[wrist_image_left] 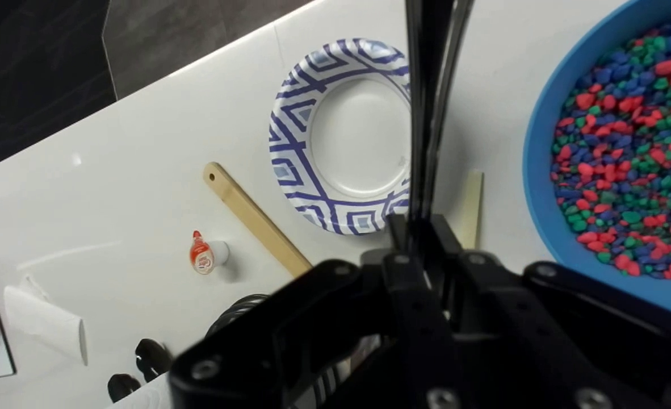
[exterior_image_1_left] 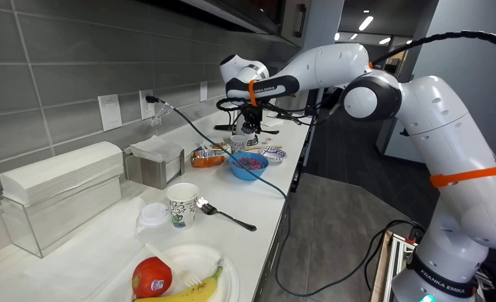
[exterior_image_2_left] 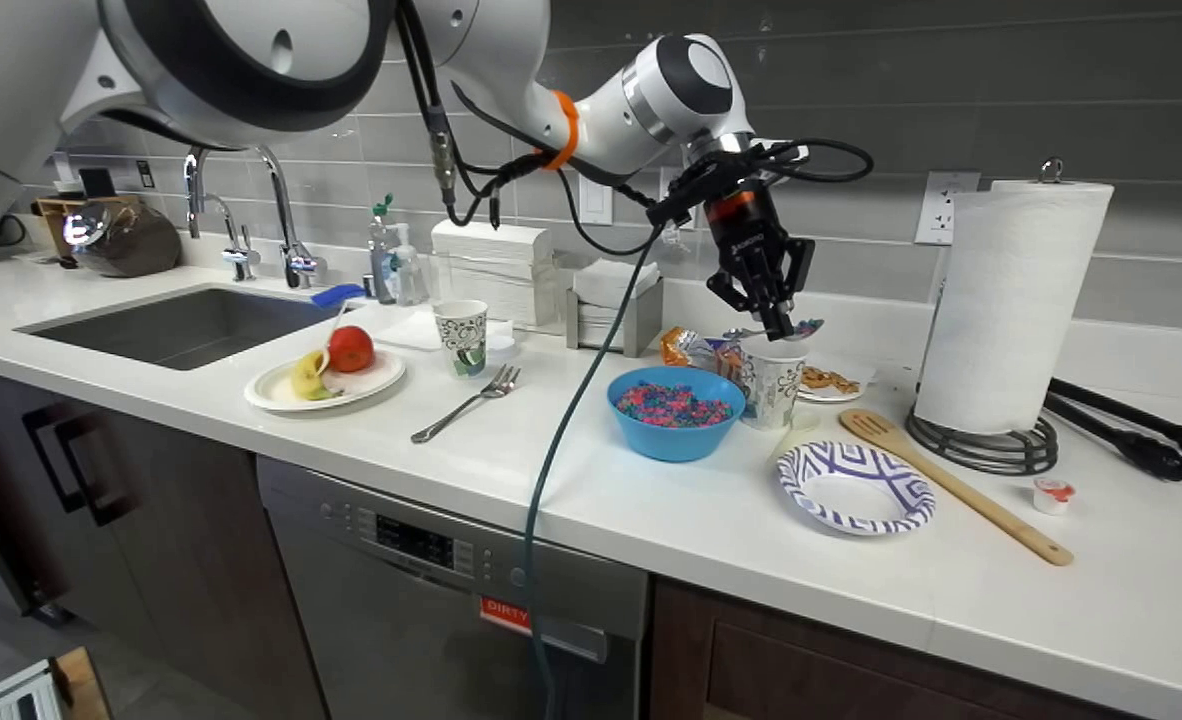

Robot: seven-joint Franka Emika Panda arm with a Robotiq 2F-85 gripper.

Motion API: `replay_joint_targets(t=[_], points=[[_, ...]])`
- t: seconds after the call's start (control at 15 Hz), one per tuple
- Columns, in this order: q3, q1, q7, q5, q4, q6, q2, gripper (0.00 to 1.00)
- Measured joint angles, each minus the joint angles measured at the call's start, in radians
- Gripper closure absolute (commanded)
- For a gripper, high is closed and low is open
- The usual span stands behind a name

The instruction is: Transfer a spoonful of contents from the blue bowl to the right cup

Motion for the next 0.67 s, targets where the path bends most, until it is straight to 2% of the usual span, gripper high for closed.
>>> replay_joint_targets(t=[0.67], points=[[-0.016,0.062,-0.001,-0.095,0.077,-0.104,0.052,0.97]])
